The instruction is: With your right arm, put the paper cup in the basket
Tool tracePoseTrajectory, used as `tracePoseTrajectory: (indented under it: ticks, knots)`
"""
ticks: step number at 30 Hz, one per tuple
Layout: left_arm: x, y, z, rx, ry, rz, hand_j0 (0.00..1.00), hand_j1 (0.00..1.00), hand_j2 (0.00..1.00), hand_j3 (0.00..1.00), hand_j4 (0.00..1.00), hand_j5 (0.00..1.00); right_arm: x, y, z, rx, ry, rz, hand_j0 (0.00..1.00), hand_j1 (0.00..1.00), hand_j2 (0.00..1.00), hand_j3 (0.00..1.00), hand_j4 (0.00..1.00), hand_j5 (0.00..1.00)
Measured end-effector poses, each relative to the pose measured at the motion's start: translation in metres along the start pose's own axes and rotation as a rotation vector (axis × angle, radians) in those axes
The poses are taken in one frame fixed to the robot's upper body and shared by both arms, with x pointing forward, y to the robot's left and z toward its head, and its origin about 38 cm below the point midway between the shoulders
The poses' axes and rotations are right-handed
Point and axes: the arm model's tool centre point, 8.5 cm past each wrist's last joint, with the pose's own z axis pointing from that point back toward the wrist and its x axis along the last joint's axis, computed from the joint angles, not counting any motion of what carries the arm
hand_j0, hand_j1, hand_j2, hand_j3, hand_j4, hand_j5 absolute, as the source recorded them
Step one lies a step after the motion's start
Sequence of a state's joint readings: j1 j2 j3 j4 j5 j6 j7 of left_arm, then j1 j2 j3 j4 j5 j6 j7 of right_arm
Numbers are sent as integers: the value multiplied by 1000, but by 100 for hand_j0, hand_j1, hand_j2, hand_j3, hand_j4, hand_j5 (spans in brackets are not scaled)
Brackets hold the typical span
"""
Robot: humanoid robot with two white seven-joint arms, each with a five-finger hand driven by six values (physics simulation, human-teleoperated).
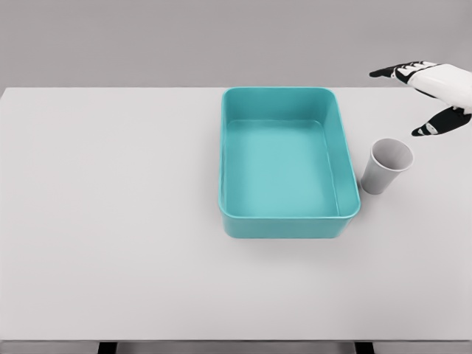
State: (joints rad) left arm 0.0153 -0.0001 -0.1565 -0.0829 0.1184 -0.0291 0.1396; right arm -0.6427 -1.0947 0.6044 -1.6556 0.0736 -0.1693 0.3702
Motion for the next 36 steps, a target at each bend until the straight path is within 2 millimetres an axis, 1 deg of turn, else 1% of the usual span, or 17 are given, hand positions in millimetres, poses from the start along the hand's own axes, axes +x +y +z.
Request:
tracePoseTrajectory:
  ticks: [6,8,9,10,11,13,15,17,19,20,22,24,30,36]
  knots:
    - [0,0,0,0,0,0,100,100,100,100,100,100,-4,1,4,6,12,-1,100,100,100,100,100,100]
    - [0,0,0,0,0,0,100,100,100,100,100,100,-8,0,11,18,30,8,99,99,99,99,99,99]
    - [0,0,0,0,0,0,100,100,100,100,100,100,-11,1,15,31,38,0,96,96,96,96,96,96]
    - [0,0,0,0,0,0,100,100,100,100,100,100,-16,6,20,63,45,-42,94,94,94,94,94,94]
    - [0,0,0,0,0,0,100,100,100,100,100,100,-22,5,25,88,46,-95,94,94,94,94,94,94]
    - [0,0,0,0,0,0,100,100,100,100,100,100,-32,1,35,109,25,-218,99,99,99,99,99,99]
    - [0,0,0,0,0,0,100,100,100,100,100,100,-40,0,41,98,-9,-343,99,99,99,99,99,99]
    - [0,0,0,0,0,0,100,100,100,100,100,100,-54,6,46,66,-46,-469,100,100,100,100,100,100]
    - [0,0,0,0,0,0,100,100,100,100,100,100,-68,17,48,21,-80,-574,100,100,100,100,100,100]
    - [0,0,0,0,0,0,100,100,100,100,100,100,-73,25,47,7,-91,-616,100,100,100,100,100,100]
    - [0,0,0,0,0,0,100,100,100,100,100,100,-79,57,47,20,-91,-696,100,100,100,100,100,100]
    - [0,0,0,0,0,0,100,100,100,100,100,100,-84,70,48,6,-98,-729,100,100,100,100,100,100]
    - [0,0,0,0,0,0,100,100,100,100,100,100,-101,88,52,-35,-82,-767,100,100,100,100,100,100]
    - [0,0,0,0,0,0,100,100,100,100,100,100,-105,109,43,-45,-71,-806,100,100,100,100,100,100]
